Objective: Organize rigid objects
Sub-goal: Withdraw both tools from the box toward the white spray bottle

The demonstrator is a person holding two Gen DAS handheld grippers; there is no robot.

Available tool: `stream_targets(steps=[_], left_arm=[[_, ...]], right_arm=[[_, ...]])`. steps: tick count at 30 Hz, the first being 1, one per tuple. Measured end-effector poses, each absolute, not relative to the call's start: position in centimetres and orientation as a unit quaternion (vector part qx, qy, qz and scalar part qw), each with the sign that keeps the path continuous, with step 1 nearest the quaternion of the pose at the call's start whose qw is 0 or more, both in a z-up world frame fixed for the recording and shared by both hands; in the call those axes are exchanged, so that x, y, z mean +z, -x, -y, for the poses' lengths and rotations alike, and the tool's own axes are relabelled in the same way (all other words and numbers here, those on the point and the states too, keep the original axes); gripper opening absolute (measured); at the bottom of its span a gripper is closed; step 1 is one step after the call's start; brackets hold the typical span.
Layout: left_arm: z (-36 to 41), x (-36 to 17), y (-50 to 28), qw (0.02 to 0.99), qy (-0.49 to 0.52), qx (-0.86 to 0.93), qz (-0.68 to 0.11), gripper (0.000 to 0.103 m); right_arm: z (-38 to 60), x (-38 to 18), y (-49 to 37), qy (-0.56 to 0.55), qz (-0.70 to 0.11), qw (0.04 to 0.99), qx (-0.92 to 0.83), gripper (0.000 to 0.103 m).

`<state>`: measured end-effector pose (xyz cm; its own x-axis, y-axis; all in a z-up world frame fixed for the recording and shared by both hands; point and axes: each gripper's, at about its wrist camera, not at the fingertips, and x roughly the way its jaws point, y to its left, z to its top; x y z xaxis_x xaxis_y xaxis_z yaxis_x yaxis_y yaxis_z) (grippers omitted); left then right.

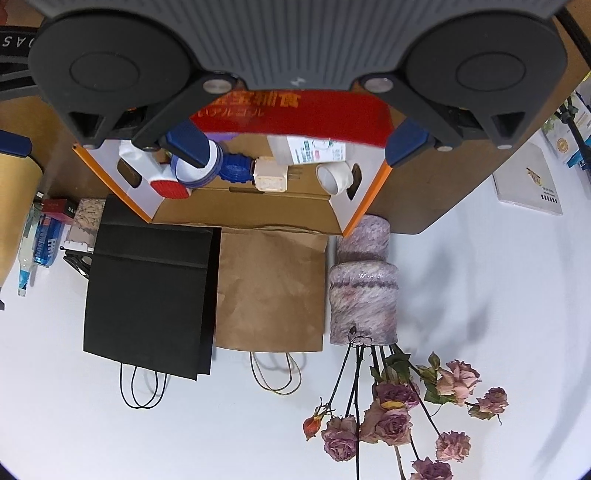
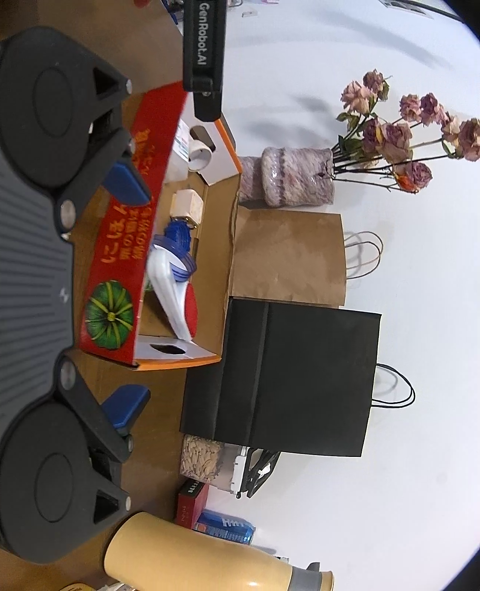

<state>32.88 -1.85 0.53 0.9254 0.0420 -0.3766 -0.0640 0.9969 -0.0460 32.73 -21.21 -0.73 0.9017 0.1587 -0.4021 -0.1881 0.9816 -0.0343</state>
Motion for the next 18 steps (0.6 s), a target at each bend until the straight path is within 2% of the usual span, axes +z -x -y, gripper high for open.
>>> stream_targets(steps=[18], left_arm=[[2.1,-1.2,-28.4,0.978,0.019,0.021,-0.205,0.103]], right_arm=[[21.5,-1.9,-28.1,0.045,-0.221,0.971,0.083,0.103]])
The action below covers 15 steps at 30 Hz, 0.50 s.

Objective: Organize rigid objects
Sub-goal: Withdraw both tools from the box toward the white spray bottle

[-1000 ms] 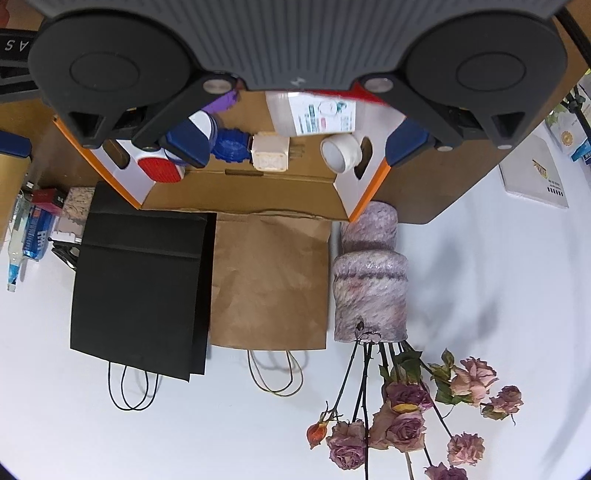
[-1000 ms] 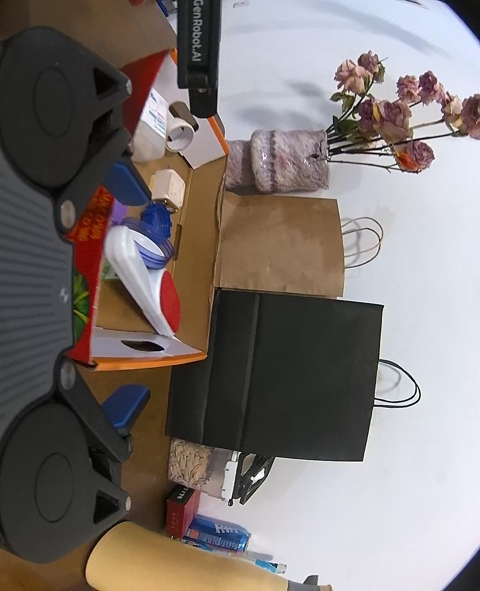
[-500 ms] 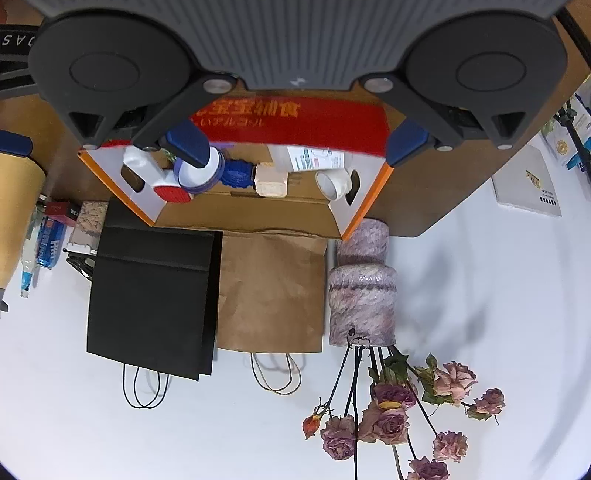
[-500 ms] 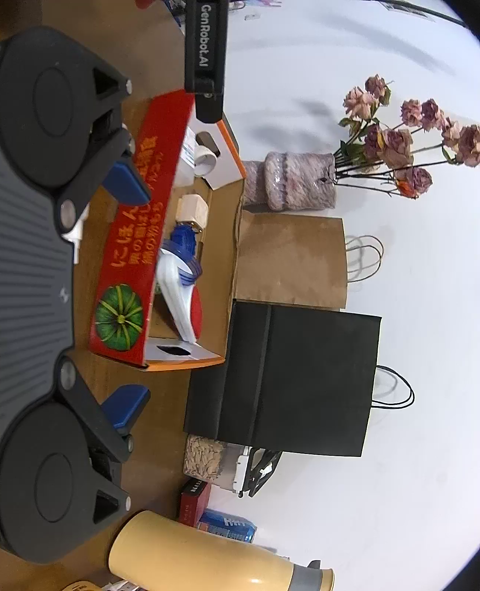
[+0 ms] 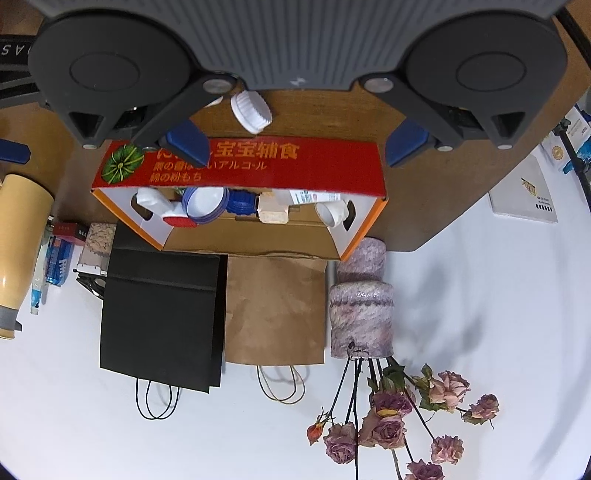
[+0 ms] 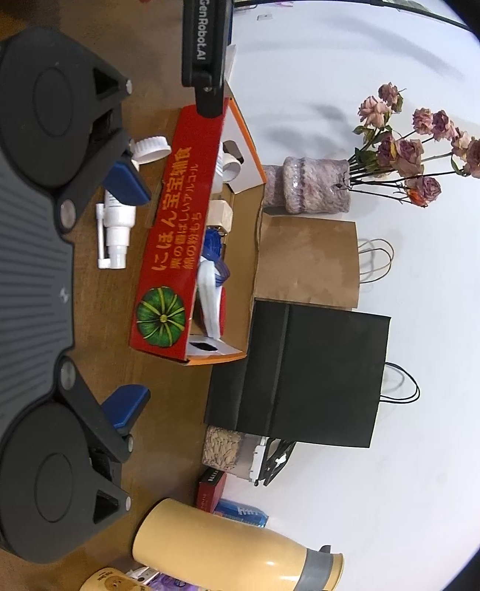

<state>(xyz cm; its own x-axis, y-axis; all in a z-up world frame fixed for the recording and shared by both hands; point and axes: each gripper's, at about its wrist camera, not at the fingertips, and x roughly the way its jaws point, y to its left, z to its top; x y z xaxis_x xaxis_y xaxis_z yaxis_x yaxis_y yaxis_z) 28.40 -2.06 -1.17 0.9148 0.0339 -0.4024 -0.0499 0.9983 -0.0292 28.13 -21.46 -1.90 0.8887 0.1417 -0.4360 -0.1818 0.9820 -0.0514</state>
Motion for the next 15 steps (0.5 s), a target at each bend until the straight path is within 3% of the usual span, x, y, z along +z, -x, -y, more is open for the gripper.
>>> stream_targets(steps=[15], left_arm=[[1.1,-1.9,-29.0,0.974,0.026,0.025,-0.223,0.103]], right_arm=[[20.1,-3.7,-29.3,0.052,-0.257,0.96,0.098,0.103]])
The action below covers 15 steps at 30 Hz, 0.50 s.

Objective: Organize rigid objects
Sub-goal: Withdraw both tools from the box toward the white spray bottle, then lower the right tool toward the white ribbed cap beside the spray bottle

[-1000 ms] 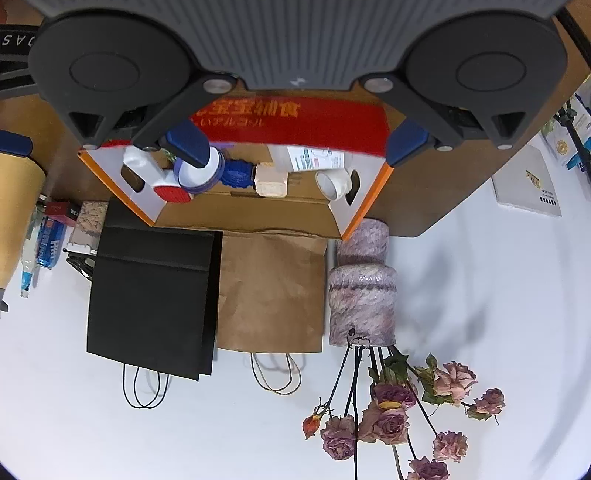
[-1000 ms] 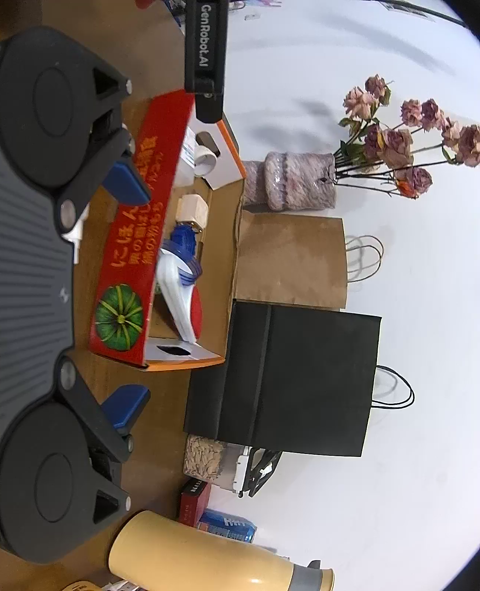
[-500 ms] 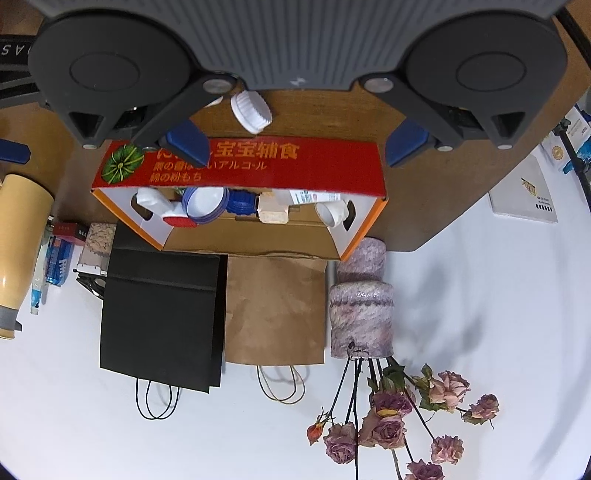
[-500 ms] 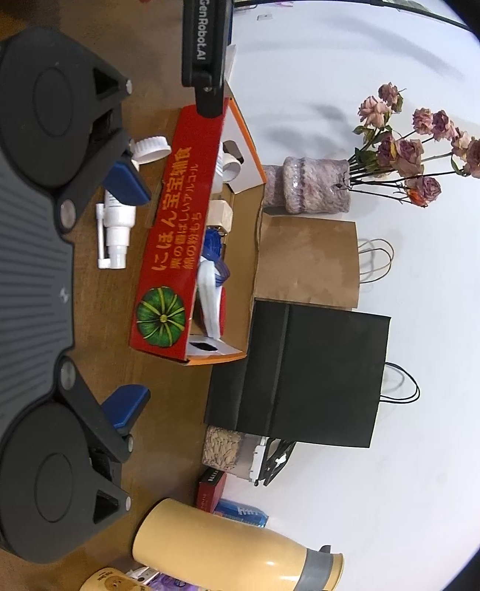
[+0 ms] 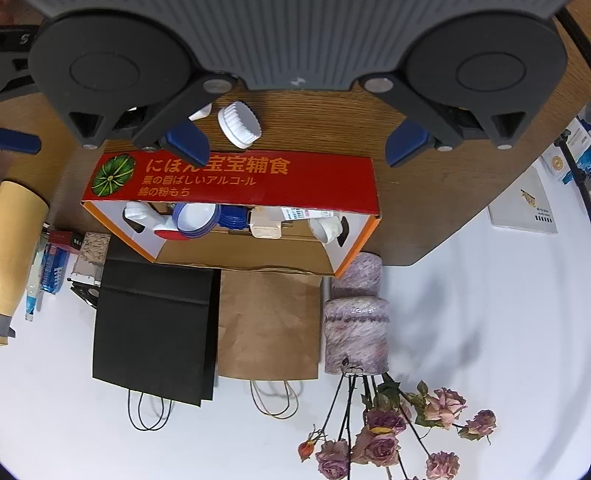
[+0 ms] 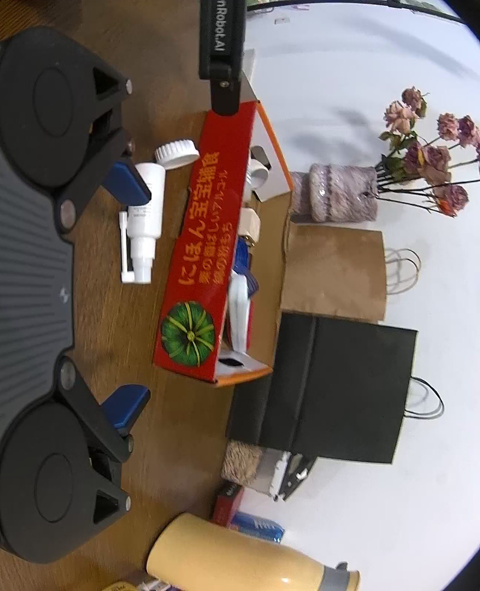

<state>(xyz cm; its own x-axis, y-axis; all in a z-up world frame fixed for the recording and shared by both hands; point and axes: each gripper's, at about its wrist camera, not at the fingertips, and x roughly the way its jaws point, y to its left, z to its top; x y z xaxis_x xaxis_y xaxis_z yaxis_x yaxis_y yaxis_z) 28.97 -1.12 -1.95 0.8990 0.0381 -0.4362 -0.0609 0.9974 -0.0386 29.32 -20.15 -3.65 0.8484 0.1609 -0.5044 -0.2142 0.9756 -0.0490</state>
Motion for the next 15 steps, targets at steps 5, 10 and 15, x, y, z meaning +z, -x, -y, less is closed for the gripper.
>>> stream_targets(steps=[5,10,15], left_arm=[[0.5,-1.8,-29.1,0.974,0.03,0.027,-0.224,0.103],[0.1,-2.0,-29.1,0.974,0.021,0.03,-0.223,0.103],[-0.8,-2.0,-29.3,0.974,0.02,0.034,-0.223,0.103]], right_arm=[[19.2,-4.0,-30.1,0.044,-0.272,0.954,0.116,0.103],[18.4,-4.1,-31.0,0.037,-0.28,0.951,0.128,0.103],[17.5,-4.3,-31.9,0.033,-0.288,0.948,0.132,0.103]])
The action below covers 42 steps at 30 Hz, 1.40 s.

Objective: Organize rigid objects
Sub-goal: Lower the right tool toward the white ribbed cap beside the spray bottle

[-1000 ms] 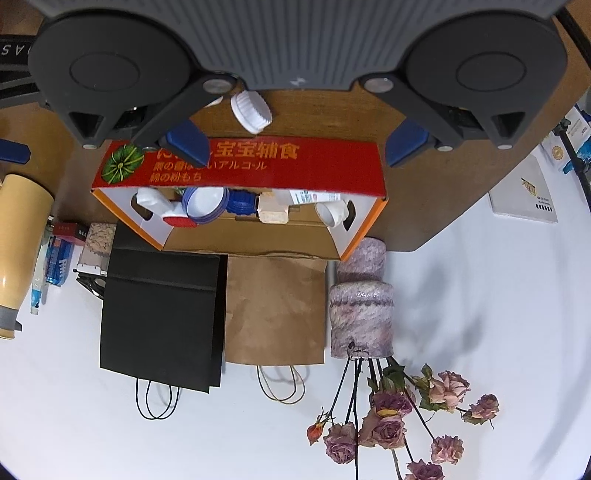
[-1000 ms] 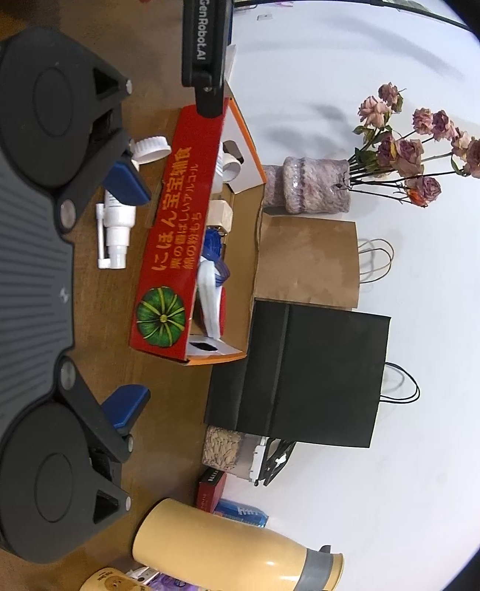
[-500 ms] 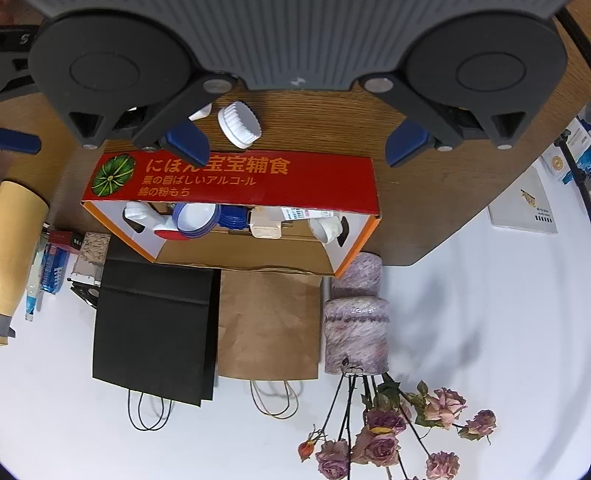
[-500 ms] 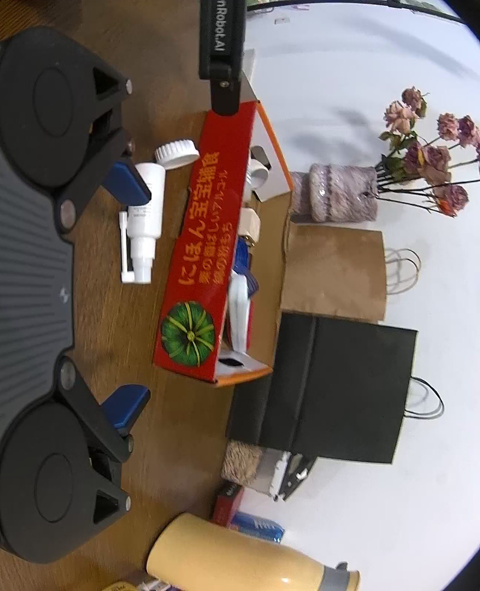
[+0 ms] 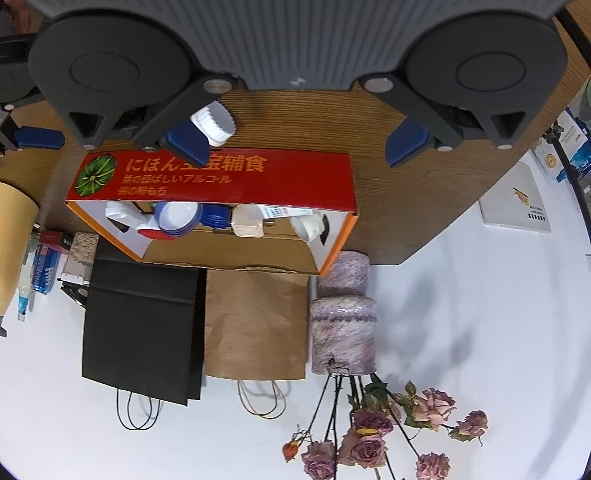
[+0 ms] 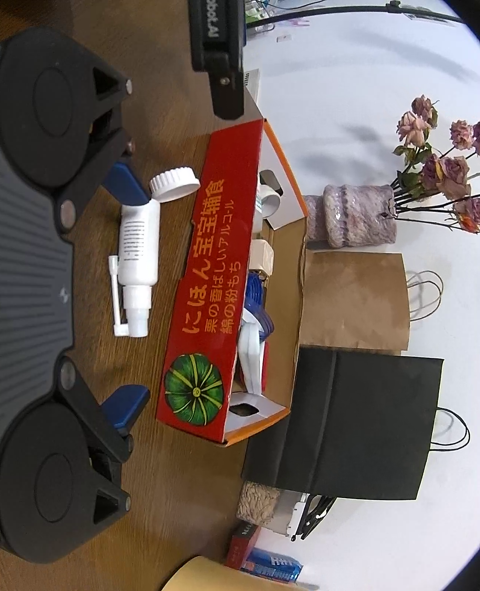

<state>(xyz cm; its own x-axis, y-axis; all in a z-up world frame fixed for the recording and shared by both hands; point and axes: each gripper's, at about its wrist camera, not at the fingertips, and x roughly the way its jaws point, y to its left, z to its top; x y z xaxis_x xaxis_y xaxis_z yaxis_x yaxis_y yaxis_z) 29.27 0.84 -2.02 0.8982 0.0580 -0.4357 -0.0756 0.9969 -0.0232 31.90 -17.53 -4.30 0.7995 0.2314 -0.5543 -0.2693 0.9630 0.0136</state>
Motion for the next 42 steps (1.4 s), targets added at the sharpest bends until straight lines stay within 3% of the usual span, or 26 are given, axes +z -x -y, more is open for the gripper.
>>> stream_targets(steps=[30,33,36,38,39,41,42], left_arm=[[-4.3,-2.7,-29.9,0.971,0.01,0.052,-0.234,0.103],[-4.3,-2.7,-29.9,0.971,0.01,0.052,-0.235,0.103],[-4.2,-2.7,-29.9,0.971,0.01,0.052,-0.234,0.103],[-4.2,-2.7,-29.9,0.971,0.009,0.053,-0.234,0.103],[-4.2,-2.7,-29.9,0.971,0.009,0.053,-0.234,0.103],[-4.2,-2.8,-29.9,0.971,0.009,0.052,-0.234,0.103],[-4.2,-2.8,-29.9,0.971,0.009,0.052,-0.234,0.103]], right_arm=[[15.1,-6.7,-37.4,0.018,-0.364,0.925,0.109,0.1],[14.9,-6.6,-37.2,0.025,-0.359,0.926,0.11,0.09],[15.1,-6.4,-37.0,0.024,-0.353,0.929,0.111,0.07],[15.3,-6.2,-36.8,0.023,-0.348,0.93,0.113,0.046],[15.4,-6.2,-36.7,0.024,-0.346,0.931,0.114,0.04],[15.6,-6.1,-36.5,0.025,-0.343,0.932,0.116,0.01],[15.6,-6.1,-36.4,0.025,-0.342,0.932,0.118,0.006]])
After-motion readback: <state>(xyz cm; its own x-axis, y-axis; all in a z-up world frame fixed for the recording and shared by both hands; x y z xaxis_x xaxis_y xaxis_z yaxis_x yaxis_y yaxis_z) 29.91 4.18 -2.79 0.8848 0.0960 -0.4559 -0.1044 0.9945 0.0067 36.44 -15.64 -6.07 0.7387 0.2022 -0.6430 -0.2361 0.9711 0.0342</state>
